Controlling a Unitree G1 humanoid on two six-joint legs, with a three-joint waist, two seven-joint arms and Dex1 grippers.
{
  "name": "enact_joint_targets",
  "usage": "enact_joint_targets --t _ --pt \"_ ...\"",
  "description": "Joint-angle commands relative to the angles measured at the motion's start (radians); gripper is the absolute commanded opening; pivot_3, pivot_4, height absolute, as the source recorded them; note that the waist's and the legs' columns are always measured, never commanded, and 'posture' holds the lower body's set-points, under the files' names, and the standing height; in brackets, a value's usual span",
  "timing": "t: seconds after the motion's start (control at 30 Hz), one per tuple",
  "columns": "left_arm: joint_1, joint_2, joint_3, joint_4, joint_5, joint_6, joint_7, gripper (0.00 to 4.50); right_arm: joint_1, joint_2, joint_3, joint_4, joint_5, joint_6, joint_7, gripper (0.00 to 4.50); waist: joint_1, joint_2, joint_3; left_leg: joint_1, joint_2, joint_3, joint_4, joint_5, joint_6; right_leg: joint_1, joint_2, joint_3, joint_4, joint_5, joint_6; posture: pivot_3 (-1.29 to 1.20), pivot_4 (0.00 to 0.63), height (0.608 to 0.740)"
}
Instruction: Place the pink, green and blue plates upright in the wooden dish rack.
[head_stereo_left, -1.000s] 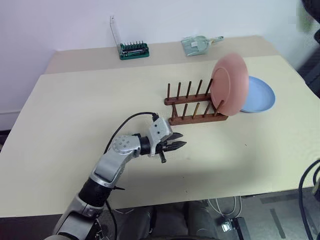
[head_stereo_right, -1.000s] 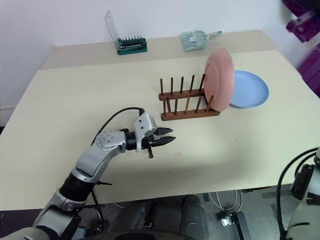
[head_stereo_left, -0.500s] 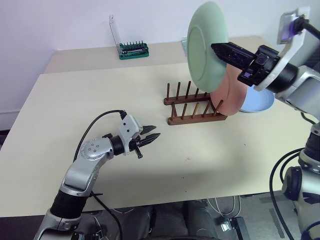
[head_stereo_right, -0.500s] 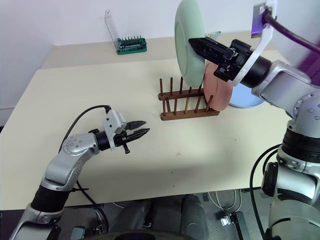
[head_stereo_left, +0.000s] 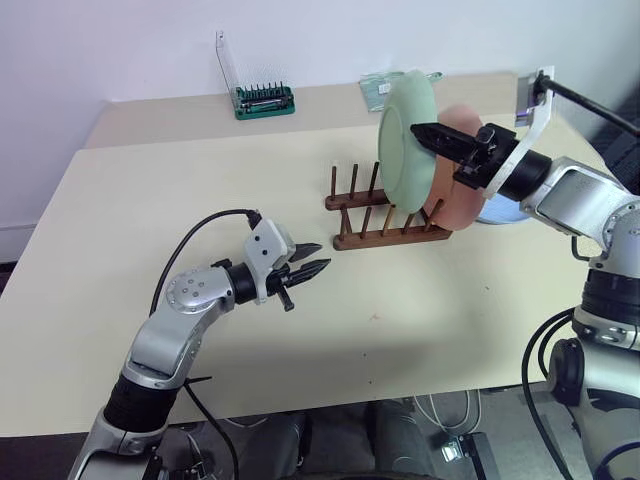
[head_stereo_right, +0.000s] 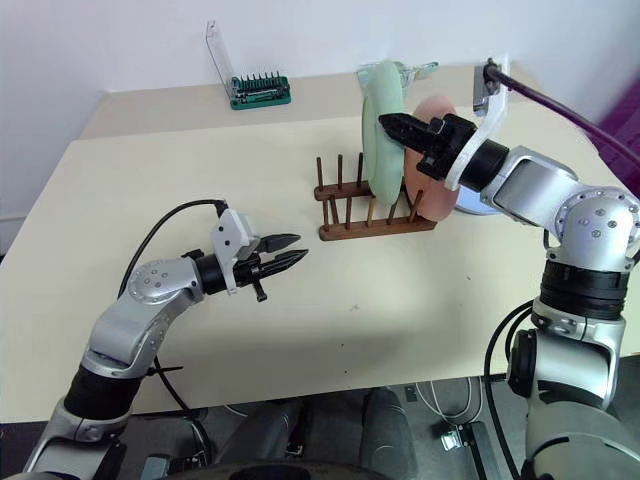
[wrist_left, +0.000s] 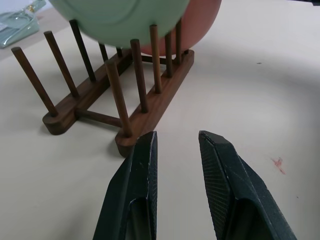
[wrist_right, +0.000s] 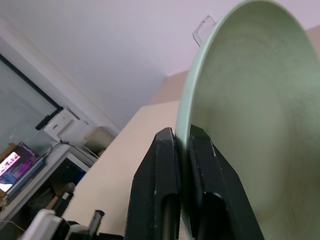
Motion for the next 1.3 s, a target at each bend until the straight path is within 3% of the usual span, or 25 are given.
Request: enact_joint_targets --t 0.03,0.13,0.33,0.53,0.63,0.7,0.77,0.83,0.93,1.1,1.23,1.3 --pt "-0.014 0.001 -0.005 -0.016 -0.013 -0.002 -0.001 1.29 -0.012 -0.010 0.016 -0.071 -0.090 -0.045 0.050 1.43 0.000 0.000 0.000 0.000 0.000 0.000 0.000 0.000 0.000 0.000 0.000 0.000 0.000 0.000 0.000 0.00 0.150 0.740" --pt "-0.015 -0.002 -0.011 -0.015 -0.014 0.001 -0.002 1.29 -0.008 -0.037 0.047 -0.128 -0.219 -0.113 0.112 3.02 0.001 0.000 0.000 0.000 0.000 0.000 0.000 0.000 0.000 0.000 0.000 0.000 0.000 0.000 0.000 0.00 0.150 0.740" --pt "-0.003 -0.006 -0.027 -0.011 -0.010 -0.012 -0.003 1.29 0.016 -0.184 0.053 -0.223 -0.451 -0.254 0.274 3.02 0.003 0.000 0.000 -0.001 0.000 0.000 0.000 0.000 0.000 0.000 0.000 0.000 0.000 0.000 0.000 0.00 0.150 0.740" --pt "0.007 -0.008 -0.042 0.003 0.000 -0.036 -0.006 1.29 0.086 -0.366 -0.144 -0.125 -0.568 -0.353 0.389 3.02 0.003 0.000 0.000 0.000 0.000 0.001 0.000 0.000 0.000 0.000 0.000 0.000 0.000 0.000 0.000 0.00 0.150 0.740" --pt "0.013 -0.011 -0.052 0.009 -0.006 -0.042 -0.018 1.29 0.159 -0.386 -0.215 -0.109 -0.566 -0.338 0.423 3.85 0.003 -0.001 0.000 0.001 0.000 0.001 0.000 0.000 0.000 0.002 0.000 0.000 -0.001 0.000 0.000 0.00 0.150 0.740" --pt "0.010 -0.011 -0.064 0.021 0.007 -0.060 -0.025 1.29 0.243 -0.408 -0.201 -0.111 -0.636 -0.379 0.472 3.85 0.001 -0.001 0.000 0.001 0.000 0.001 0.000 0.000 0.000 0.002 0.000 0.000 0.000 0.000 0.000 0.00 0.150 0.740" --pt "0.003 -0.013 -0.069 0.033 0.010 -0.071 -0.029 1.29 0.379 -0.473 -0.132 -0.080 -0.796 -0.486 0.544 3.85 0.002 0.000 0.000 0.002 0.001 0.002 0.000 0.000 0.000 0.001 0.000 0.000 0.000 0.000 0.000 0.00 0.150 0.740" --pt "-0.004 -0.013 -0.070 0.042 0.008 -0.077 -0.030 1.29 0.492 -0.530 -0.052 -0.045 -0.951 -0.605 0.592 4.47 0.003 -0.001 0.000 0.002 0.000 0.003 0.000 0.000 0.000 0.001 0.000 0.000 0.000 0.000 0.000 0.00 0.150 0.740" --pt "-0.008 -0.010 -0.072 0.048 0.004 -0.081 -0.037 1.29 0.571 -0.542 0.102 0.032 -1.144 -0.808 0.624 4.47 0.001 -0.001 0.000 0.002 0.000 0.003 0.001 0.000 0.000 0.001 0.000 0.000 0.001 0.000 0.000 0.00 0.150 0.740" --pt "-0.013 -0.012 -0.079 0.039 0.002 -0.073 -0.043 1.29 0.392 -0.410 0.350 0.277 -1.401 -1.061 0.601 4.47 -0.025 0.000 0.000 0.003 0.001 0.005 0.000 0.001 -0.001 0.001 0.000 0.002 0.001 0.000 0.000 0.00 0.150 0.740" --pt "-0.011 -0.014 -0.081 0.029 0.002 -0.067 -0.039 1.29 0.250 -0.323 0.435 0.489 -1.523 -1.185 0.561 4.47 -0.022 0.000 0.000 0.003 0.001 0.005 0.000 0.001 -0.002 0.001 0.001 0.003 0.002 0.000 0.000 0.00 0.150 0.740" --pt "-0.005 -0.014 -0.083 0.019 0.004 -0.066 -0.034 1.29 0.159 -0.263 0.481 0.647 -1.595 -1.251 0.498 3.94 -0.022 -0.002 0.001 0.003 0.001 0.004 0.000 0.001 -0.002 0.001 0.001 0.003 0.001 0.000 0.000 0.00 0.150 0.740"
